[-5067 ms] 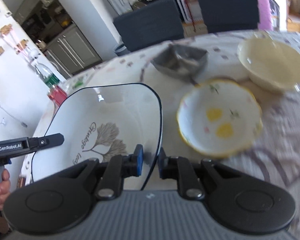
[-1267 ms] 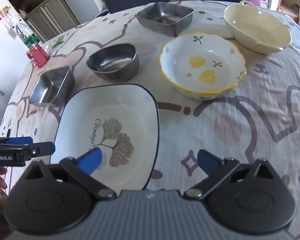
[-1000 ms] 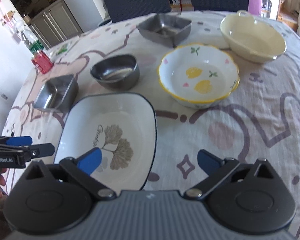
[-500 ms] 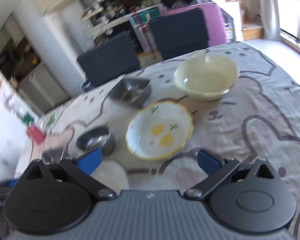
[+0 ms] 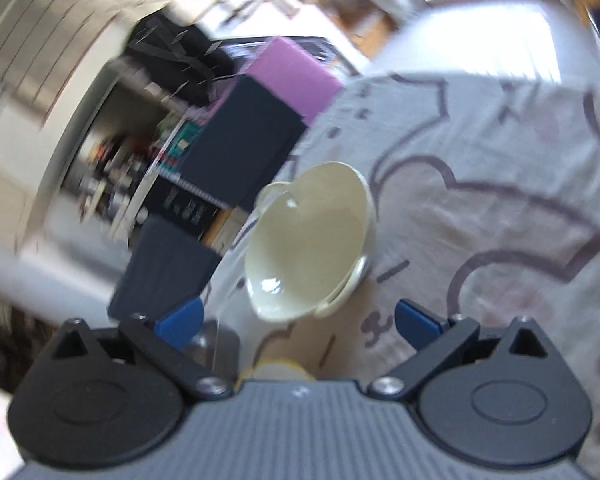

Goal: Organize plates and bowls
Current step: 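Grasp the cream two-handled bowl with the right gripper while the left gripper approaches it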

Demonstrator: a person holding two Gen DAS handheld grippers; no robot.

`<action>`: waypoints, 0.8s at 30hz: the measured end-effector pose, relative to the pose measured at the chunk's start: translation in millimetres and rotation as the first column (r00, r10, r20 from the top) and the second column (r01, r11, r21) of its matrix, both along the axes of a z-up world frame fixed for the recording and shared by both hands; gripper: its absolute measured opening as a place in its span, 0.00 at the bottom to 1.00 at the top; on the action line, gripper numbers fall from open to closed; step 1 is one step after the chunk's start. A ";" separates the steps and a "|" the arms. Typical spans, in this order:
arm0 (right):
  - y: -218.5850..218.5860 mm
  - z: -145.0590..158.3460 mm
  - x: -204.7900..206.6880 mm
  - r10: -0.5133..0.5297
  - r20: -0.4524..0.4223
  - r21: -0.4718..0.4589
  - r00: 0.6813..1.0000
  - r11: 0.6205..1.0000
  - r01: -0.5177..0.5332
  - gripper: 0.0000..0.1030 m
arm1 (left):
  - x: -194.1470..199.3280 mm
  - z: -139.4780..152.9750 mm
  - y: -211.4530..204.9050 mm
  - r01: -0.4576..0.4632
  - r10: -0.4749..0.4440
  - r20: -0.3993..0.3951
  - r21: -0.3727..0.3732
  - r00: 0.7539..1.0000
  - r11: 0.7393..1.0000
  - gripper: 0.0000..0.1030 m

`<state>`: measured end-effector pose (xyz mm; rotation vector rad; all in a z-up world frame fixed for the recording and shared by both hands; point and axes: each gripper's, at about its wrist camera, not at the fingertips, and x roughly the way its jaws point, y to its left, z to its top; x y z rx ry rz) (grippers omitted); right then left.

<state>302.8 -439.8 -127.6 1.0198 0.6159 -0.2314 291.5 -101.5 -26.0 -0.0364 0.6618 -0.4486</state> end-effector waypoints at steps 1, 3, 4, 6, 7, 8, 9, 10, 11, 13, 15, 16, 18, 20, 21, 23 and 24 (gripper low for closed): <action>-3.9 -7.9 4.8 -0.021 -0.003 0.031 1.000 0.999 0.022 0.98 | 4.8 0.9 -3.8 0.006 -0.006 0.006 -0.001 1.000 1.000 1.00; -7.3 -23.3 14.8 -0.063 -0.002 0.071 0.998 0.996 0.063 0.89 | 15.0 1.2 -10.1 0.016 -0.016 0.019 -0.003 1.000 1.000 1.00; -7.9 -30.9 19.5 -0.081 -0.001 0.082 0.997 0.993 0.081 0.80 | 18.5 1.2 -13.1 0.019 -0.018 0.024 -0.005 1.000 1.000 1.00; -9.2 -40.7 27.9 -0.098 -0.005 0.095 0.995 0.991 0.098 0.68 | 25.3 -1.0 -17.6 0.020 -0.020 0.029 -0.014 0.999 1.000 1.00; -11.4 -43.6 32.0 -0.099 -0.006 0.100 0.995 0.990 0.099 0.60 | 28.5 -2.8 -20.1 0.021 -0.020 0.025 -0.019 0.999 1.000 1.00; -9.8 -48.0 35.5 -0.099 0.012 0.120 0.995 0.988 0.097 0.59 | 31.2 -4.9 -21.7 0.020 -0.020 0.019 -0.022 1.000 1.000 1.00; -8.2 -51.4 37.5 -0.098 0.007 0.131 0.995 0.987 0.096 0.54 | 33.7 -7.9 -22.9 0.021 -0.020 0.013 -0.022 1.000 1.000 1.00; -6.1 -54.9 40.3 -0.089 -0.005 0.135 0.996 0.987 0.089 0.45 | 35.8 -10.8 -24.9 0.021 -0.021 0.008 -0.020 1.000 1.000 1.00; -5.5 -58.6 42.9 -0.084 -0.019 0.131 0.996 0.988 0.086 0.41 | 38.0 -12.7 -25.9 0.022 -0.022 0.004 -0.017 1.000 1.000 1.00; -2.2 -66.7 47.7 -0.083 -0.048 0.121 0.995 0.989 0.088 0.26 | 40.7 -17.9 -28.8 0.020 -0.020 -0.005 -0.013 1.000 1.000 1.00; -0.9 -71.3 48.6 -0.098 -0.069 0.105 0.993 0.989 0.105 0.20 | 42.4 -22.1 -30.5 0.022 -0.023 -0.013 -0.014 1.000 1.000 1.00; -0.9 -73.2 48.4 -0.096 -0.064 0.105 0.993 0.989 0.102 0.19 | 42.5 -23.9 -31.2 0.025 -0.025 -0.017 -0.014 1.000 1.000 1.00; -1.6 -75.1 45.6 -0.095 -0.055 0.088 0.994 0.991 0.100 0.17 | 41.3 -26.0 -33.1 0.030 -0.030 -0.020 -0.008 0.999 1.000 1.00; -6.6 -66.2 37.6 -0.111 -0.053 0.044 0.992 0.993 0.113 0.15 | 39.9 -25.7 -36.4 0.038 -0.038 -0.018 -0.007 0.999 0.999 1.00; -11.8 -63.8 33.0 -0.114 -0.052 0.024 0.992 0.993 0.116 0.14 | 38.8 -25.6 -38.4 0.046 -0.046 -0.017 -0.009 0.999 0.999 1.00; -24.5 -60.7 18.2 -0.100 -0.050 0.031 0.994 0.994 0.102 0.13 | 36.5 -26.4 -43.2 0.064 -0.064 -0.015 -0.013 0.998 0.998 1.00; -29.7 -61.0 11.3 -0.088 -0.052 0.036 0.995 0.995 0.090 0.13 | 35.1 -26.7 -46.1 0.075 -0.075 -0.014 -0.014 0.997 0.997 1.00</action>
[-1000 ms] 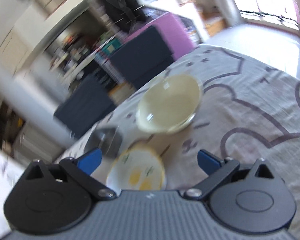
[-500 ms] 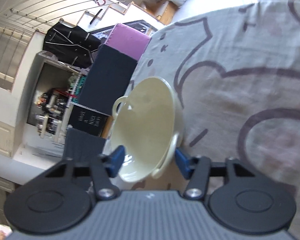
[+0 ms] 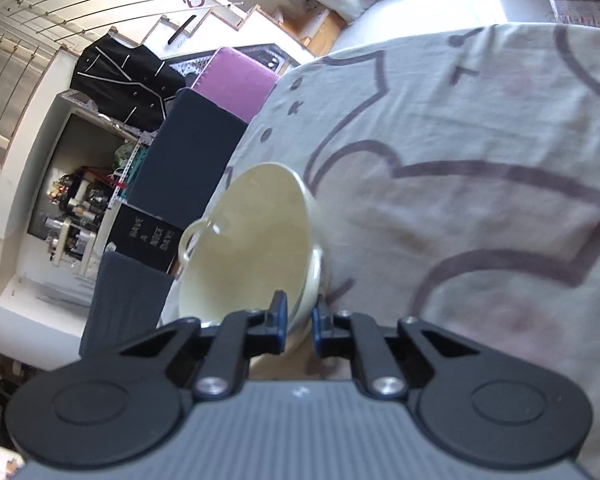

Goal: Organize plates and bowls
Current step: 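Grasp the cream two-handled bowl with the right gripper while the left gripper approaches it, then close the left gripper on the cream bowl's handle while the right gripper holds it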

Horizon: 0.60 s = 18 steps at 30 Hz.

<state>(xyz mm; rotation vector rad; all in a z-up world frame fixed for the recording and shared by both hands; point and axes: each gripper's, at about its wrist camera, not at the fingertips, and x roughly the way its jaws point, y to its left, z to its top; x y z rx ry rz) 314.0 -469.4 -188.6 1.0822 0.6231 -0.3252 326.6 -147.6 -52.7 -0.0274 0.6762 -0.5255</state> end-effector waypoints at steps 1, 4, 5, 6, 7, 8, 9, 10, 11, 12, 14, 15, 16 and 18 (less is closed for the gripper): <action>-3.3 1.7 -7.1 0.022 -0.004 -0.008 1.000 1.000 -0.022 0.14 | -1.6 -0.6 -3.2 0.011 -0.011 0.001 -0.001 1.000 1.000 1.00; -13.2 4.2 -32.6 0.095 -0.023 -0.031 0.995 0.995 -0.095 0.14 | -6.4 -4.6 -14.0 0.048 -0.048 0.006 -0.005 0.999 0.999 1.00; -18.1 4.4 -44.3 0.115 -0.028 -0.028 0.993 0.993 -0.116 0.14 | -7.3 -6.7 -17.5 0.061 -0.061 0.007 -0.005 0.998 0.998 1.00; -22.7 4.5 -54.8 0.129 -0.033 -0.026 0.991 0.991 -0.130 0.14 | -8.5 -8.8 -21.4 0.076 -0.076 0.006 -0.005 0.997 0.997 0.99; -27.7 4.8 -65.0 0.139 -0.039 -0.025 0.990 0.990 -0.140 0.15 | -8.6 -11.1 -26.0 0.092 -0.092 0.004 -0.005 0.996 0.996 0.99; -33.1 5.2 -76.0 0.147 -0.047 -0.023 0.988 0.989 -0.149 0.15 | -9.7 -13.3 -30.3 0.108 -0.108 0.002 -0.004 0.994 0.994 0.98; -38.5 5.9 -85.6 0.151 -0.054 -0.023 0.987 0.988 -0.152 0.15 | -10.5 -15.5 -34.8 0.125 -0.125 0.001 -0.003 0.992 0.992 0.96; -45.2 6.8 -95.3 0.147 -0.061 -0.024 0.987 0.989 -0.149 0.15 | -11.3 -17.6 -39.2 0.141 -0.141 -0.001 -0.002 0.990 0.990 0.93; -51.8 7.4 -102.6 0.137 -0.067 -0.026 0.988 0.990 -0.139 0.14 | -11.1 -19.6 -43.8 0.154 -0.154 -0.005 -0.002 0.988 0.988 0.89; -59.1 9.0 -109.6 0.125 -0.075 -0.031 0.989 0.991 -0.128 0.14 | -10.4 -21.7 -48.5 0.166 -0.166 -0.010 -0.003 0.986 0.986 0.87; -74.6 13.0 -120.2 0.102 -0.090 -0.058 0.991 0.992 -0.107 0.14 | -7.2 -26.7 -58.9 0.188 -0.189 -0.025 -0.006 0.982 0.982 0.80; -79.8 14.8 -122.3 0.093 -0.097 -0.067 0.991 0.993 -0.100 0.14 | -4.7 -29.8 -64.8 0.199 -0.199 -0.036 -0.008 0.979 0.980 0.79; -85.6 16.0 -122.3 0.088 -0.103 -0.077 0.991 0.992 -0.096 0.14 | -1.8 -33.1 -71.3 0.211 -0.212 -0.049 -0.011 0.976 0.977 0.75; -97.9 16.5 -116.9 0.087 -0.109 -0.092 0.990 0.991 -0.097 0.15 | 6.6 -41.0 -84.7 0.235 -0.235 -0.078 -0.019 0.969 0.972 0.70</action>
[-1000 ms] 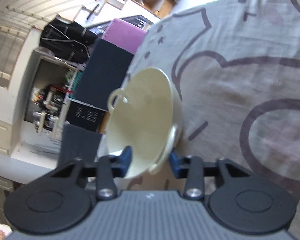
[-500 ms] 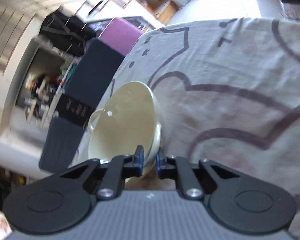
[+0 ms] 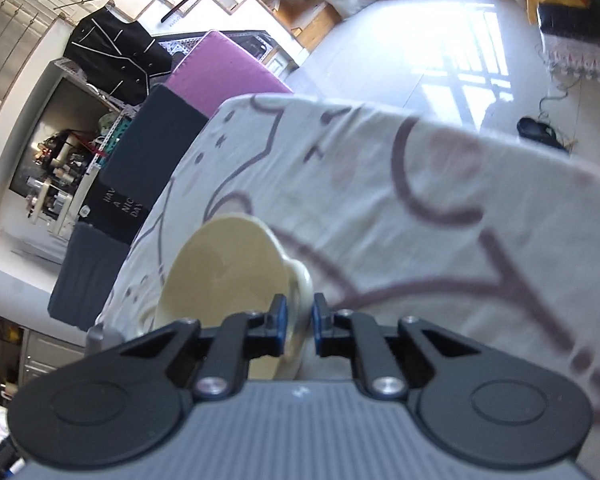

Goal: Organize plates and bowls
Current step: 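Close the left gripper on the cream bowl's handle while the right gripper holds it, then lift the cream bowl with both grippers and carry it toward the white plate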

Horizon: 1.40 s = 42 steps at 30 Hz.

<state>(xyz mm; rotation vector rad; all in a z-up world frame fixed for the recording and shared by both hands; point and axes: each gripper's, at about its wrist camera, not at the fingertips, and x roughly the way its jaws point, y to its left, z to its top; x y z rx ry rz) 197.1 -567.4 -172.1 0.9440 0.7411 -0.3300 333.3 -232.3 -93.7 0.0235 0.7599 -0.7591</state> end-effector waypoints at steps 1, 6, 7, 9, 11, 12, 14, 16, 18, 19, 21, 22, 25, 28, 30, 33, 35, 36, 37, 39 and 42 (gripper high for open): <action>-3.7 -0.2 3.6 0.006 0.000 -0.008 1.000 1.000 -0.006 0.15 | 4.8 -4.4 -6.8 0.005 -0.005 -0.018 0.000 1.000 1.000 0.68; -18.1 2.6 28.0 0.015 -0.014 -0.056 1.000 0.998 -0.016 0.17 | 26.7 -30.4 -30.3 -0.008 0.006 -0.132 -0.016 0.991 1.000 0.58; -12.7 3.7 40.8 0.025 -0.020 -0.073 0.999 0.997 -0.026 0.18 | 30.3 -36.1 -33.9 -0.013 0.010 -0.160 -0.020 0.987 1.000 0.57; -12.7 6.4 51.5 0.072 -0.043 -0.105 0.996 0.992 -0.076 0.20 | 37.6 -48.1 -40.8 -0.027 0.021 -0.215 -0.025 0.976 0.999 0.55; -17.3 6.9 61.3 0.140 -0.065 -0.118 0.988 0.982 -0.147 0.21 | 45.6 -58.9 -48.7 -0.050 0.047 -0.258 -0.007 0.965 0.999 0.53; -18.9 7.1 64.2 0.169 -0.070 -0.119 0.983 0.977 -0.177 0.22 | 48.5 -62.6 -51.9 -0.053 0.050 -0.267 -0.003 0.962 0.999 0.52; -21.2 8.7 70.0 0.222 -0.077 -0.132 0.972 0.964 -0.230 0.23 | 53.3 -67.5 -59.4 -0.053 0.051 -0.274 0.001 0.960 0.999 0.50; -21.9 10.6 72.7 0.273 -0.099 -0.163 0.957 0.944 -0.287 0.26 | 57.0 -71.2 -66.3 -0.053 0.055 -0.282 0.012 0.958 0.998 0.49; -18.8 12.2 80.1 0.309 -0.127 -0.186 0.943 0.926 -0.328 0.27 | 60.4 -74.6 -72.6 -0.054 0.057 -0.292 0.020 0.955 0.998 0.46; -18.0 13.1 86.1 0.321 -0.140 -0.190 0.937 0.920 -0.344 0.27 | 62.6 -75.8 -75.4 -0.056 0.060 -0.300 0.022 0.952 0.998 0.43; -18.4 10.6 95.9 0.354 -0.171 -0.200 0.919 0.901 -0.385 0.29 | 65.7 -78.6 -78.7 -0.061 0.064 -0.317 0.022 0.946 0.998 0.38; -17.1 9.8 100.0 0.372 -0.187 -0.204 0.909 0.891 -0.406 0.30 | 66.7 -80.1 -79.7 -0.064 0.068 -0.325 0.023 0.943 0.998 0.35; -16.3 5.8 113.6 0.399 -0.217 -0.215 0.891 0.871 -0.442 0.30 | 68.0 -83.8 -80.9 -0.071 0.080 -0.335 0.038 0.939 0.997 0.28; -17.7 0.8 120.1 0.439 -0.247 -0.196 0.864 0.850 -0.488 0.30 | 70.3 -86.3 -80.5 -0.079 0.085 -0.355 0.031 0.931 0.996 0.26; -18.6 -5.3 124.8 0.455 -0.254 -0.171 0.853 0.847 -0.503 0.29 | 72.9 -88.4 -81.1 -0.084 0.087 -0.371 0.027 0.925 0.996 0.26; -20.0 -5.4 126.9 0.453 -0.247 -0.165 0.857 0.852 -0.498 0.28 | 76.8 -93.7 -82.3 -0.098 0.097 -0.399 0.018 0.912 0.995 0.26; -18.9 -5.7 126.5 0.446 -0.245 -0.170 0.861 0.854 -0.491 0.28 | 77.3 -96.9 -84.0 -0.108 0.106 -0.407 0.019 0.907 0.994 0.25; -17.9 -5.6 125.3 0.443 -0.245 -0.179 0.862 0.853 -0.490 0.28 | 76.8 -97.0 -85.0 -0.109 0.110 -0.400 0.025 0.910 0.994 0.25; -16.4 -5.2 124.8 0.441 -0.246 -0.188 0.863 0.852 -0.489 0.27 | 76.0 -96.7 -85.2 -0.109 0.112 -0.394 0.029 0.912 0.994 0.25; -12.8 -3.1 122.7 0.435 -0.247 -0.205 0.866 0.850 -0.485 0.27 | 75.5 -96.4 -84.2 -0.117 0.118 -0.398 0.027 0.910 0.993 0.25; -8.9 -1.1 119.2 0.415 -0.248 -0.207 0.875 0.860 -0.466 0.27 | 71.7 -94.4 -82.4 -0.115 0.117 -0.388 0.030 0.914 0.993 0.25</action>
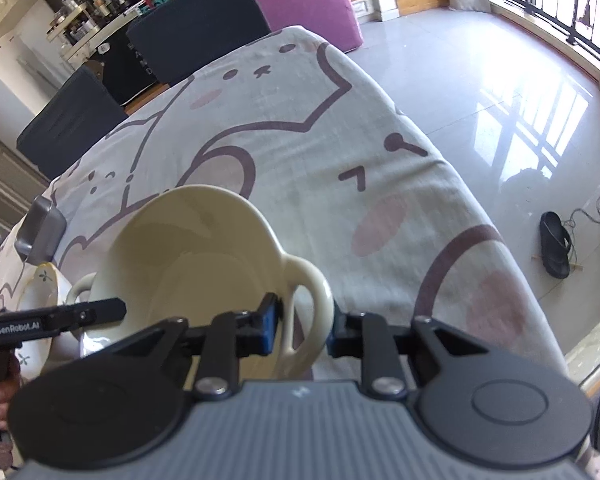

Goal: Organize plates and bowls
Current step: 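Lift the cream bowl with both grippers and carry it toward the white plate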

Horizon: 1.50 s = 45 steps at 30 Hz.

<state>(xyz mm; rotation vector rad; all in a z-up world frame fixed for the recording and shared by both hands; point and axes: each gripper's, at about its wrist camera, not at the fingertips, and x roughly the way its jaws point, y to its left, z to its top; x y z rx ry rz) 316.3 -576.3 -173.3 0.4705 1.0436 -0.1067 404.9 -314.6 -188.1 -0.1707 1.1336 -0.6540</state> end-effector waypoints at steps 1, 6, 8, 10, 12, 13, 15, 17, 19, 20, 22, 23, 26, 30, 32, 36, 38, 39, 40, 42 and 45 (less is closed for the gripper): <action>2.2 0.8 -2.0 -0.003 0.002 -0.002 1.000 1.000 0.003 0.27 | -1.0 1.4 1.6 0.000 0.000 0.004 -0.004 1.000 1.000 0.25; 11.0 13.4 -17.3 -0.002 0.043 -0.013 0.999 1.000 0.003 0.26 | -10.2 20.1 10.6 -0.008 0.009 0.036 -0.026 0.999 1.000 0.24; 13.5 24.4 -26.5 -0.007 0.069 -0.010 0.998 1.000 0.008 0.25 | -16.6 32.6 16.3 -0.006 0.009 0.058 -0.039 0.998 0.999 0.24; 15.9 35.8 -34.5 -0.011 0.097 -0.005 0.995 1.000 0.011 0.24 | -23.2 46.1 21.5 -0.008 0.012 0.078 -0.050 0.997 0.999 0.24; 20.2 49.9 -41.9 -0.023 0.117 -0.004 0.993 1.000 0.024 0.24 | -29.3 59.6 28.0 -0.016 0.021 0.089 -0.061 0.996 0.998 0.24; 23.4 56.9 -44.9 -0.022 0.127 -0.010 0.992 1.000 0.023 0.24 | -31.8 65.8 32.0 -0.022 0.028 0.091 -0.069 0.995 0.997 0.24; 30.4 72.9 -50.6 -0.020 0.146 -0.018 0.989 1.000 0.022 0.24 | -37.2 78.1 40.9 -0.032 0.040 0.100 -0.081 0.994 0.996 0.24; 37.8 86.0 -54.7 -0.017 0.161 -0.021 0.987 1.000 0.021 0.24 | -43.1 91.0 51.0 -0.041 0.051 0.114 -0.089 0.992 0.995 0.24; 46.6 98.8 -57.2 -0.007 0.176 -0.026 0.984 1.000 0.012 0.23 | -49.5 103.3 62.7 -0.053 0.065 0.126 -0.094 0.990 0.994 0.24; 51.1 105.0 -58.3 -0.003 0.184 -0.025 0.983 1.000 0.008 0.23 | -52.5 109.4 69.1 -0.061 0.073 0.133 -0.096 0.988 0.994 0.24; 61.2 115.5 -60.7 0.007 0.198 -0.023 0.980 1.000 -0.003 0.23 | -58.4 121.8 83.1 -0.076 0.090 0.145 -0.101 0.985 0.992 0.24; 67.6 121.1 -61.3 0.015 0.207 -0.023 0.978 1.000 -0.010 0.23 | -61.3 127.1 90.0 -0.086 0.101 0.150 -0.103 0.983 0.991 0.24; 85.9 135.8 -63.5 0.031 0.231 -0.018 0.973 0.999 -0.028 0.23 | -70.9 144.0 112.7 -0.116 0.133 0.170 -0.108 0.976 0.987 0.24; 112.2 152.6 -64.2 0.068 0.258 -0.014 0.964 0.998 -0.067 0.23 | -84.9 162.9 144.7 -0.150 0.168 0.200 -0.101 0.965 0.983 0.24; 126.5 157.7 -63.0 0.086 0.267 -0.005 0.960 0.996 -0.088 0.23 | -91.7 169.8 163.3 -0.172 0.188 0.211 -0.094 0.959 0.981 0.24; 151.7 161.0 -59.1 0.134 0.277 0.010 0.951 0.990 -0.142 0.23 | -105.6 182.1 202.0 -0.226 0.239 0.233 -0.080 0.943 0.971 0.24; 167.9 164.1 -56.8 0.166 0.280 0.015 0.945 0.984 -0.178 0.23 | -112.8 188.6 222.8 -0.259 0.271 0.246 -0.079 0.931 0.963 0.24; 175.7 165.6 -55.4 0.182 0.283 0.017 0.942 0.981 -0.195 0.22 | -116.6 191.9 233.8 -0.274 0.286 0.251 -0.082 0.925 0.958 0.24; 183.3 167.7 -54.4 0.196 0.287 0.020 0.938 0.977 -0.210 0.22 | -119.8 194.6 244.4 -0.291 0.303 0.254 -0.086 0.919 0.953 0.24; 201.2 170.6 -51.3 0.226 0.296 0.028 0.928 0.969 -0.245 0.22 | -127.0 199.1 265.0 -0.322 0.334 0.257 -0.091 0.907 0.942 0.24; 222.3 170.1 -46.7 0.261 0.302 0.040 0.917 0.957 -0.286 0.22 | -135.0 201.1 293.5 -0.362 0.372 0.263 -0.088 0.890 0.928 0.24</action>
